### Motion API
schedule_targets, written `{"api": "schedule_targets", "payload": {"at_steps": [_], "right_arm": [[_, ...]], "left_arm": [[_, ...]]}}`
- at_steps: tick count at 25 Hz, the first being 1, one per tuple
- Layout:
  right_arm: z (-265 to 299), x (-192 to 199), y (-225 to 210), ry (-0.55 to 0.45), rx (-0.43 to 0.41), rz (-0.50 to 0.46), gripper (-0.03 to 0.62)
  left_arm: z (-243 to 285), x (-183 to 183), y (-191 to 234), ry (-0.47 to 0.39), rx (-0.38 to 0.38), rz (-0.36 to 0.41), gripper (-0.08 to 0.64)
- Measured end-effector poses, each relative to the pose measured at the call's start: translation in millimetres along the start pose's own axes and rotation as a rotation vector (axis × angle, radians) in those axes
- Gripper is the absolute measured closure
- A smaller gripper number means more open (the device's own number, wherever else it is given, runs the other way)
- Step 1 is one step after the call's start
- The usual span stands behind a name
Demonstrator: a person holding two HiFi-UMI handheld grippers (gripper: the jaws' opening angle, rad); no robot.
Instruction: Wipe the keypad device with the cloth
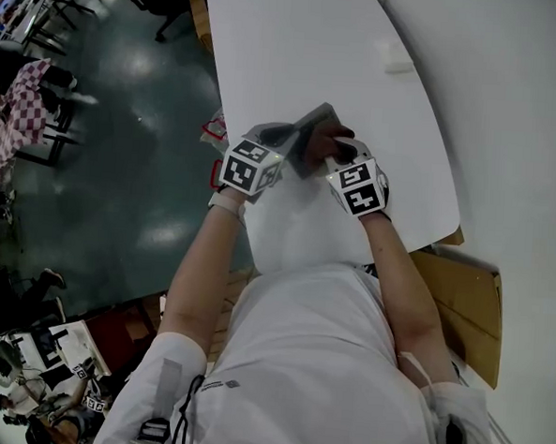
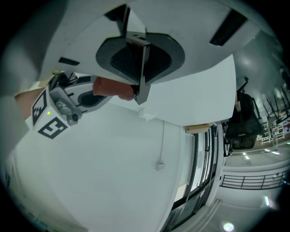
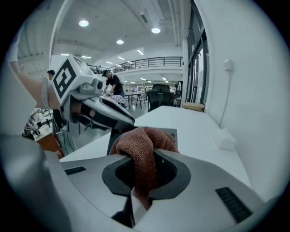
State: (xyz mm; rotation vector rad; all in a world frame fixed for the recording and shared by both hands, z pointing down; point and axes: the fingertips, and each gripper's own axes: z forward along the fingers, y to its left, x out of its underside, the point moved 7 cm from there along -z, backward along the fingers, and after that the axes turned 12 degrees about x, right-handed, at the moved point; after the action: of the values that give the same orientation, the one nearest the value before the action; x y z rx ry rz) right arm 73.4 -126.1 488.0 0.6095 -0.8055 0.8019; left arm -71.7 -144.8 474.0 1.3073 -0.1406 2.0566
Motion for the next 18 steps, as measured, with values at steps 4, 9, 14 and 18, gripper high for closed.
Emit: {"api": "schedule_targets", "payload": {"at_steps": [4, 9, 14, 18], "right_arm": [[10, -26, 4, -0.043, -0.01, -0.062, 0.538], [12, -41, 7, -0.049, -0.014, -0.084, 0.538], [18, -37, 13, -0.015, -0.026, -0.13, 0.538], [20, -35, 17, -0.015, 0.004, -0.152, 0.538]], "left_arm": [[3, 3, 1, 0.0, -0.001, -0.001, 0.515], [-1, 5, -5, 0.004, 0.001, -0.002, 0.515], [-1, 5, -6, -0.003, 0.002, 0.003, 0.515], [-3, 4, -7, -0.004, 0.004, -0.006, 0.515]]}}
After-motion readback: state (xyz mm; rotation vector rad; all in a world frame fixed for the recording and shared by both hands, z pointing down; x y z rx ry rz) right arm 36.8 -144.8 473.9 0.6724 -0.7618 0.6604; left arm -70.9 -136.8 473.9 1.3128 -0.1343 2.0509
